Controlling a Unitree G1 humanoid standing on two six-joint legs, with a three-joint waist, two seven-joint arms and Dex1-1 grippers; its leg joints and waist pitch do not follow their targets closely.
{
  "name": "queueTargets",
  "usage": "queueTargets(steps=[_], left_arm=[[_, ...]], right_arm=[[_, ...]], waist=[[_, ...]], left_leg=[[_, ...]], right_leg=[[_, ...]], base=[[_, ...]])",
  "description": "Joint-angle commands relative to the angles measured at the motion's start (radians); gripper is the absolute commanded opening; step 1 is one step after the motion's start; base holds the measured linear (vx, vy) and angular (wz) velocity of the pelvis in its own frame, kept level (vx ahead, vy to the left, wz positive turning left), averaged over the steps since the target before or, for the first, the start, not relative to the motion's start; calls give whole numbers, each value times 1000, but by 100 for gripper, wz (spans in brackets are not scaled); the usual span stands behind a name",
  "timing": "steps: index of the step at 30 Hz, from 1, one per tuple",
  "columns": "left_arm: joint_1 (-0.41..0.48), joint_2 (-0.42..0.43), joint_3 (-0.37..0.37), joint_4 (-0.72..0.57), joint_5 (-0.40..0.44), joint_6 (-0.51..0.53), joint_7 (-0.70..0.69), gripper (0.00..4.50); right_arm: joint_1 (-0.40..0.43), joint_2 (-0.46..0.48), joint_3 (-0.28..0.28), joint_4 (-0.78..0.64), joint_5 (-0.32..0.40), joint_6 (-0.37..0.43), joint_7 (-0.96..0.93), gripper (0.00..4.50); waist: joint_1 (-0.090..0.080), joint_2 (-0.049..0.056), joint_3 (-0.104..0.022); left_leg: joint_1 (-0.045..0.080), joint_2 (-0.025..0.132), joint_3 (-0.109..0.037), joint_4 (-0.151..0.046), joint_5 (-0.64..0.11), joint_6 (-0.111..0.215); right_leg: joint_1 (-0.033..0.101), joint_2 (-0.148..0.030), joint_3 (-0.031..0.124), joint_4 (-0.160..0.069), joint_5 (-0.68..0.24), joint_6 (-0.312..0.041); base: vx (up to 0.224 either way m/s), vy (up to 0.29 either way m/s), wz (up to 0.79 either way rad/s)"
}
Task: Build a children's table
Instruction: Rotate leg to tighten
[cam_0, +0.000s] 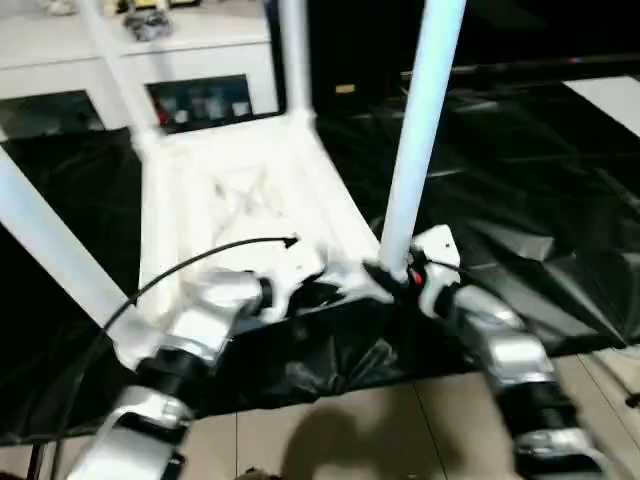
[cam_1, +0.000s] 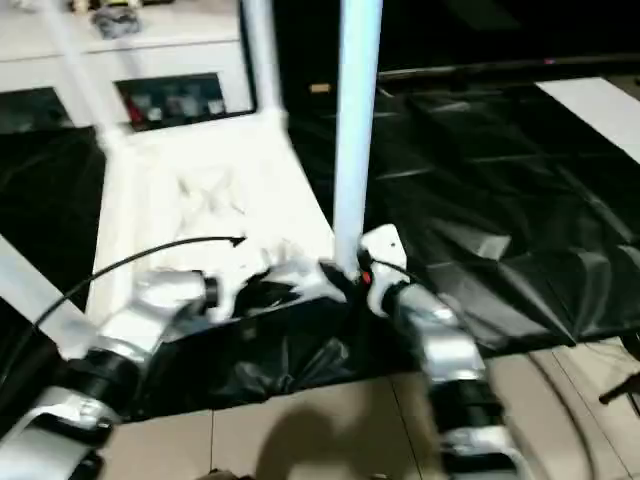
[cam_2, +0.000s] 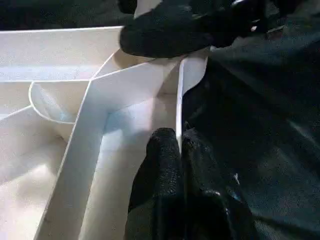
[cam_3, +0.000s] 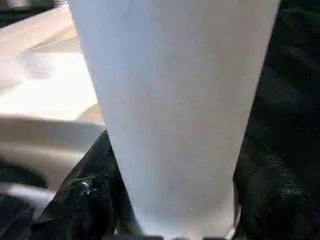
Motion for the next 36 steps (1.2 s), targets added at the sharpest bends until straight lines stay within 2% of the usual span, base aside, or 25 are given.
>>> queueTargets(steps=[1, 3, 6, 7, 8, 11, 14, 15, 17, 20, 21, 22, 24, 25, 26, 27, 28, 29, 31, 32, 34, 35, 36], left_arm=[[-20, -99, -44, -58, -19, -23, 43, 0], [-18, -103, -46, -58, -15, -29, 47, 0], [-11, -90, -52, -58, -6, -56, 44, 0], [-7, -79, -51, -60, -9, -63, 34, 0], [-4, -68, -47, -62, -16, -61, 19, 0], [2, -35, -35, -66, -40, -71, -38, 0], [4, -14, -25, -66, -60, -77, -80, 0], [5, 6, -18, -66, -78, -80, -127, 0], [6, 29, -14, -67, -92, -82, -175, 0], [2, 62, -20, -61, -99, -85, -237, 0], [-3, 83, -21, -50, -105, -93, -274, 0], [-4, 86, -21, -49, -106, -94, -279, 0], [-11, 104, -24, -39, -109, -97, -310, 0], [-17, 115, -26, -33, -113, -98, -330, 0], [-22, 123, -26, -26, -116, -99, -345, 0], [-26, 128, -25, -23, -119, -98, -355, 0], [-26, 128, -25, -23, -119, -98, -355, 0], [-32, 131, -23, -18, -122, -98, -365, 0], [-34, 132, -23, -15, -123, -100, -371, 0], [-35, 133, -23, -14, -125, -99, -378, 0], [-37, 135, -23, -11, -127, -100, -390, 0], [-38, 137, -24, -10, -128, -101, -392, 0], [-38, 138, -25, -9, -129, -102, -394, 0]], right_arm=[[-14, 120, 125, 12, -8, -9, 30, 261], [-13, 125, 131, 13, -20, -31, 21, 317], [-11, 108, 122, 12, -14, -45, 28, 337], [-9, 93, 120, 8, -13, -50, 43, 367], [-8, 70, 124, 8, -25, -60, 53, 377], [-8, 4, 126, 15, -48, -98, 91, 377], [-11, -30, 121, 16, -33, -101, 155, 377], [-11, -67, 127, 8, -12, -101, 248, 377], [-7, -105, 141, -11, 15, -86, 355, 377], [4, -164, 175, -38, 39, -84, 497, 377], [10, -198, 197, -58, 61, -69, 592, 377], [11, -203, 200, -61, 64, -66, 604, 377], [14, -230, 220, -76, 74, -57, 678, 377], [13, -242, 231, -81, 78, -50, 712, 377], [12, -249, 240, -85, 84, -41, 742, 377], [11, -254, 246, -90, 90, -32, 765, 363], [11, -254, 246, -90, 90, -32, 765, 352], [12, -260, 257, -104, 103, -13, 798, 352], [12, -263, 261, -109, 109, -6, 812, 329], [12, -265, 268, -117, 118, 7, 831, 329], [12, -270, 283, -127, 123, 21, 857, 308], [13, -270, 286, -129, 120, 22, 864, 303], [14, -270, 287, -130, 118, 21, 868, 303]], waist=[[0, -9, -52], [0, -9, -53], [1, -6, -57], [2, -5, -57], [2, -5, -58], [3, -4, -61], [6, -5, -61], [6, -10, -61], [14, -5, -59], [19, -9, -60], [21, -6, -60], [21, -13, -60], [28, -11, -61], [30, -17, -61], [32, -15, -61], [34, -21, -61], [35, -17, -61], [36, -23, -60], [39, -21, -60], [40, -24, -60], [44, -23, -60], [44, -29, -59], [47, -26, -59]], left_leg=[[19, 35, -28, -81, -340, -11], [17, 36, -26, -79, -320, 2], [14, 36, -25, -75, -283, 22], [13, 35, -24, -74, -269, 31], [13, 35, -23, -72, -257, 37], [9, 34, -22, -67, -223, 55], [10, 34, -21, -65, -220, 71], [10, 35, -19, -64, -219, 74], [11, 39, -18, -64, -227, 85], [11, 41, -17, -63, -221, 87], [12, 42, -17, -63, -222, 86], [13, 41, -17, -63, -223, 89], [14, 43, -16, -61, -208, 95], [13, 43, -15, -60, -202, 97], [12, 43, -16, -60, -199, 98], [12, 42, -15, -60, -194, 100], [13, 44, -16, -60, -191, 100], [14, 43, -15, -61, -191, 100], [14, 44, -16, -61, -192, 96], [14, 44, -15, -61, -193, 95], [15, 44, -16, -61, -193, 90], [14, 45, -15, -61, -193, 91], [15, 45, -16, -61, -192, 89]], right_leg=[[25, -53, 38, -95, -301, -190], [26, -53, 38, -92, -265, -195], [30, -52, 38, -87, -199, -209], [31, -52, 37, -85, -178, -215], [32, -52, 37, -83, -160, -220], [36, -51, 35, -77, -109, -233], [38, -52, 34, -76, -108, -244], [37, -50, 35, -77, -107, -245], [36, -49, 33, -76, -119, -253], [36, -49, 33, -73, -116, -255], [35, -49, 34, -71, -117, -258], [36, -48, 34, -73, -116, -258], [35, -50, 35, -69, -106, -263], [34, -51, 35, -69, -101, -265], [35, -52, 35, -67, -102, -267], [35, -51, 34, -68, -106, -266], [34, -52, 35, -67, -108, -268], [34, -51, 35, -69, -114, -268], [33, -52, 35, -68, -126, -266], [33, -52, 35, -69, -130, -265], [32, -54, 36, -69, -142, -259], [32, -54, 37, -69, -145, -258], [31, -54, 37, -69, -149, -257]], base=[[0, 0, 0], [0, 0, 0], [0, 0, 0], [0, 0, 0], [0, 0, 0], [0, 0, 0], [0, 0, 0], [0, 0, 0], [0, 0, 0], [0, 0, 0], [0, 0, 0], [0, 0, 0], [0, 0, 0], [0, 0, 0], [0, 0, 0], [0, 0, 0], [0, 0, 0], [0, 0, 0], [0, 0, 0], [0, 0, 0], [0, 0, 0], [0, 0, 0], [0, 0, 0]])
